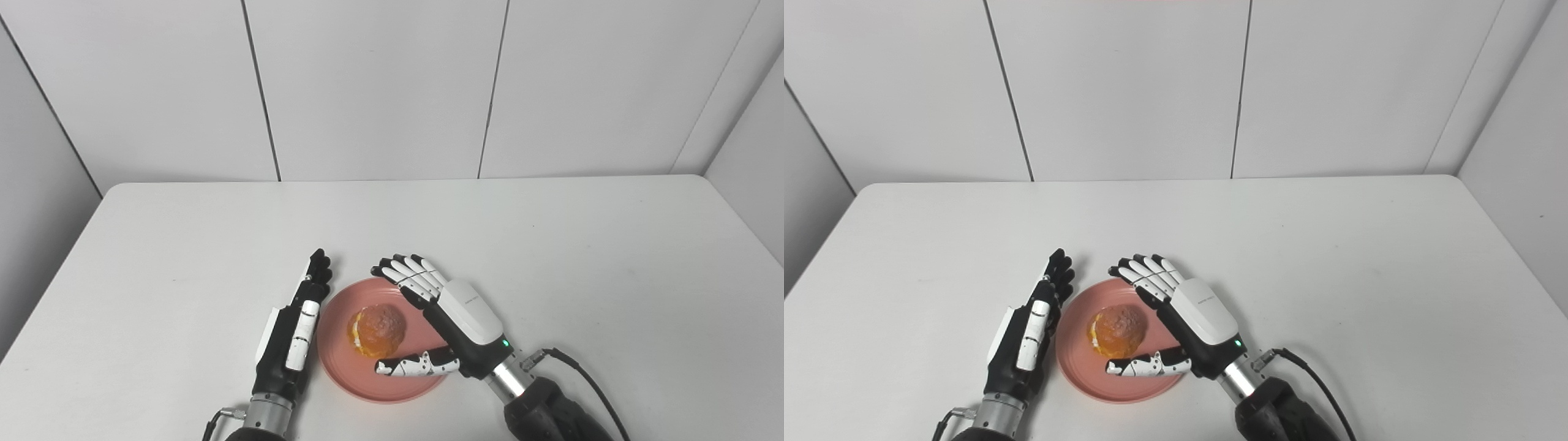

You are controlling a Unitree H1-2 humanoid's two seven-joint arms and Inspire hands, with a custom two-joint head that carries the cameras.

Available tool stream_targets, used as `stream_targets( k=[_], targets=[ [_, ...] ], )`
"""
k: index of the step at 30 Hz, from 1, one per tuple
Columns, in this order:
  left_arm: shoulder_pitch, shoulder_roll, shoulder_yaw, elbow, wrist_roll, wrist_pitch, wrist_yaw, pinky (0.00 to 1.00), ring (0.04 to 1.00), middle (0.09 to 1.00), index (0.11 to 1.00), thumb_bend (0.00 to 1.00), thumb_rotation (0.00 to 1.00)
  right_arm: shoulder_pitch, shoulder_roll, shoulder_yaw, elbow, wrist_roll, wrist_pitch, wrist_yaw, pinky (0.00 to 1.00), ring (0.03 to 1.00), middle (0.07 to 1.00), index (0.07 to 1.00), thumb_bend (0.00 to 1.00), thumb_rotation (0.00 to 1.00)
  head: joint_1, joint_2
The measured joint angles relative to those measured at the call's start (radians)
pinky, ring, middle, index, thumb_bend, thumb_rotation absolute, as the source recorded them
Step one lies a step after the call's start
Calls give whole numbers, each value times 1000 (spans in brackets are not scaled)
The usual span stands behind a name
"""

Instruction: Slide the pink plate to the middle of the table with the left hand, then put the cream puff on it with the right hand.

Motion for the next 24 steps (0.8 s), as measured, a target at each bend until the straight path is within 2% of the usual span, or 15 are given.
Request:
stream_targets(
  k=[2, 4, 7, 8, 11, 14, 18, 24],
  targets=[
    [0, 0, 0, 0, 0, 0, 0, 1000, 992, 997, 996, 553, 1000, 1, -1, -3, 0, 13, 0, 9, 1000, 991, 965, 915, 634, 844, 0, 6],
    [-1, -1, 0, 0, 0, 0, 0, 1000, 992, 996, 993, 567, 1000, 6, 0, -16, -4, 39, 0, 21, 1000, 999, 994, 960, 665, 820, 3, 11],
    [-1, -2, 0, 0, 3, 0, 1, 1000, 995, 998, 995, 562, 1000, 17, 7, -50, -10, 103, 4, 29, 1000, 1000, 1000, 993, 697, 835, 3, 11],
    [-2, -2, 0, 0, 3, 0, 2, 1000, 999, 1000, 998, 569, 1000, 21, 14, -66, -10, 131, 5, 29, 958, 1000, 1000, 999, 714, 895, 6, 15],
    [-2, -2, 2, -1, 2, 3, 3, 1000, 1000, 1000, 1000, 579, 1000, 31, 38, -112, -10, 213, 6, 23, 902, 978, 1000, 1000, 742, 888, 8, 20],
    [-3, -3, 8, -1, 1, 7, 7, 1000, 1000, 1000, 999, 597, 1000, 41, 76, -171, -10, 266, 6, -7, 965, 995, 1000, 1000, 720, 952, 9, 26],
    [-4, -16, 32, 4, 1, -4, 33, 1000, 992, 992, 986, 592, 1000, 62, 131, -231, -17, 435, 30, -6, 999, 1000, 1000, 1000, 708, 926, 12, 29],
    [-16, -33, 64, 25, -25, -52, 54, 1000, 989, 988, 979, 610, 1000, 103, 164, -253, -54, 573, 69, 39, 997, 1000, 1000, 1000, 687, 919, 9, 35]
  ],
)
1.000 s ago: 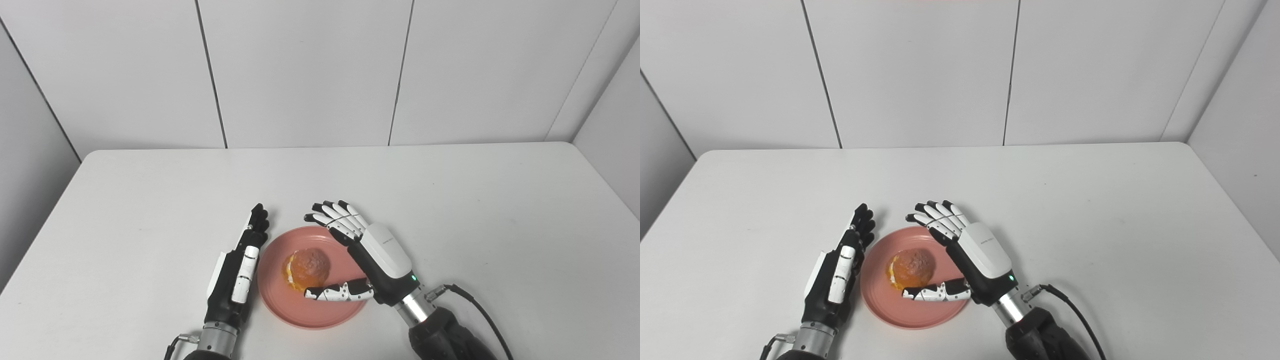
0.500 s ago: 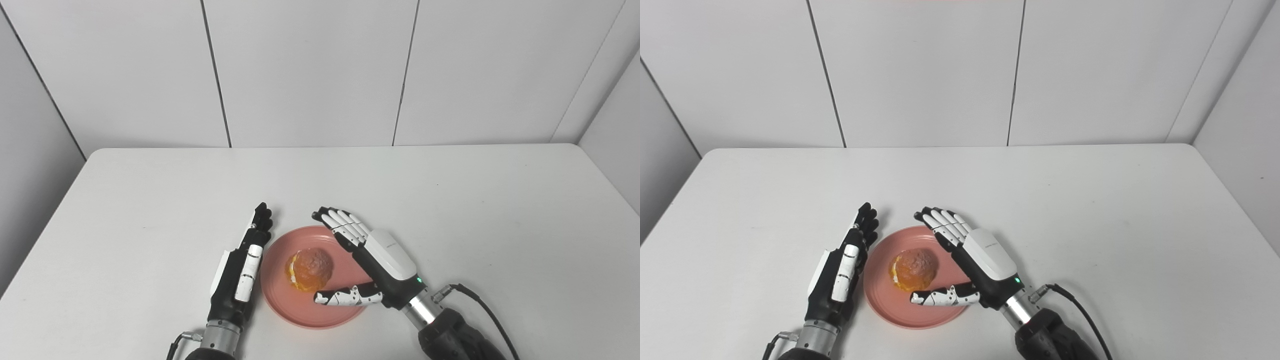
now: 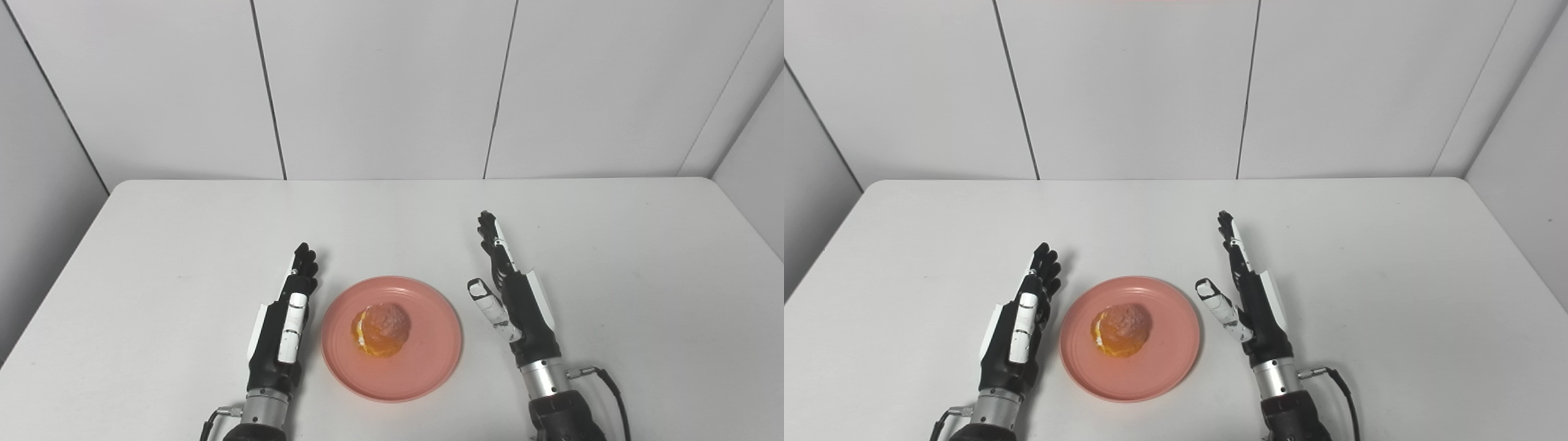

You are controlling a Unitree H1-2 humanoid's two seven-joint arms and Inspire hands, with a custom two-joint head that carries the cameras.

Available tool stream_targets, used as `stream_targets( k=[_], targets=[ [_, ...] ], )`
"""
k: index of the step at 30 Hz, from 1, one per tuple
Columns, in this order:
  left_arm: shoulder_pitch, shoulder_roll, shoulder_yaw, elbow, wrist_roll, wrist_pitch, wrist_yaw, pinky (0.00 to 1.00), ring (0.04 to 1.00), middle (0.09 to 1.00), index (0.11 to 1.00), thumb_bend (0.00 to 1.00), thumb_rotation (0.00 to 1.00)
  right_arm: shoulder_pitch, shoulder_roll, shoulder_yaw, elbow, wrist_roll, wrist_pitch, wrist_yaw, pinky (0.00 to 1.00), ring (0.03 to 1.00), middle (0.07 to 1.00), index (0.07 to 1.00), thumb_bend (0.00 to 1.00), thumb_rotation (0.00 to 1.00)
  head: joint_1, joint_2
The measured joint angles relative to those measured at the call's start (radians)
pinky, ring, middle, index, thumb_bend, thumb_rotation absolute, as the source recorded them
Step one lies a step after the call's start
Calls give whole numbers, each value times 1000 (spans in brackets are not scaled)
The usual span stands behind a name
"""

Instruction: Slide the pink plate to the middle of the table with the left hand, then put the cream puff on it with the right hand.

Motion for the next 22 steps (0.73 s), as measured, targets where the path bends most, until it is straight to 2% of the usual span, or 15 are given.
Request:
stream_targets(
  k=[6, 12, 16, 19, 22],
  targets=[
    [-9, 9, -3, 6, -5, -5, 1, 1000, 1000, 1000, 992, 627, 1000, 19, 8, -1, -24, 31, 26, 21, 985, 1000, 1000, 1000, 645, 904, 6, 11],
    [-9, 18, -7, 0, -7, 11, -1, 1000, 1000, 1000, 1000, 612, 1000, 37, 30, -5, -47, 50, 75, 24, 998, 1000, 1000, 1000, 654, 912, 6, 24],
    [-16, 16, -2, 8, -17, 6, 0, 1000, 1000, 1000, 1000, 618, 1000, 60, 39, -5, -77, 49, 143, 24, 1000, 1000, 1000, 1000, 639, 911, 6, 29],
    [-18, 15, 0, 10, -16, 6, 2, 1000, 1000, 999, 997, 632, 1000, 67, 56, -19, -85, 65, 172, 22, 1000, 1000, 1000, 1000, 610, 876, 6, 34],
    [-19, 19, -3, 7, -16, 12, 2, 1000, 1000, 1000, 997, 600, 1000, 68, 72, -35, -86, 75, 200, 12, 1000, 1000, 1000, 1000, 629, 868, 9, 46]
  ],
)
